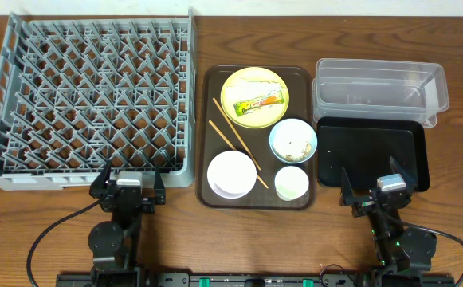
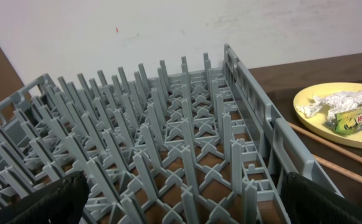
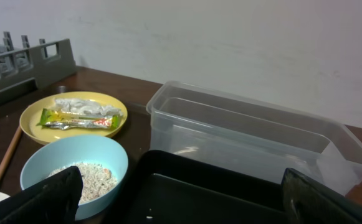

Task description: Sort waste into correct bins and load items into the dishwasher

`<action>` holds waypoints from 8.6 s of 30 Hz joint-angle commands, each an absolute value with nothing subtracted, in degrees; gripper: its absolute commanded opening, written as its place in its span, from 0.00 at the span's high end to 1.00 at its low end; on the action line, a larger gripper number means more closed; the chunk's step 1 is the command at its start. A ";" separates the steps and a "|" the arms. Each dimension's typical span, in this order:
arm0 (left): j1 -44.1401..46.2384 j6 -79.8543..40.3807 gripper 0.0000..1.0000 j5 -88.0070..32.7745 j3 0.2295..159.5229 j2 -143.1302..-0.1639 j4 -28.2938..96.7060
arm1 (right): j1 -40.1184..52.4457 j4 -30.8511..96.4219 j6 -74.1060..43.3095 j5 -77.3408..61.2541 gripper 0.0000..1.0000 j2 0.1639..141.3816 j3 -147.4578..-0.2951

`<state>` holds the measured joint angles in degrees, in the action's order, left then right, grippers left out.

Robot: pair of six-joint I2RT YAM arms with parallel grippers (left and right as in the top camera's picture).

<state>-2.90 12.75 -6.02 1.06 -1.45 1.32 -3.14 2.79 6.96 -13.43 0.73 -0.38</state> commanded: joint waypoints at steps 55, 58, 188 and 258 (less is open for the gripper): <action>-2.70 13.47 0.01 -6.87 0.23 -1.41 3.40 | -2.50 3.07 7.38 -13.37 0.01 0.43 -0.32; -2.70 13.45 0.01 -6.87 0.23 -1.41 3.40 | -2.50 3.05 7.38 -13.37 0.01 0.43 -0.32; -2.70 13.47 0.01 -6.87 0.23 -1.41 3.40 | 29.39 44.75 -56.75 10.90 0.05 134.21 -112.05; -2.70 13.47 0.01 -6.87 0.23 -1.41 3.40 | -1.08 43.75 -63.07 10.00 0.23 111.72 -92.77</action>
<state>-2.90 12.95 -6.02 1.06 -1.56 1.34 -1.08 44.73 -66.57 9.61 113.84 -92.18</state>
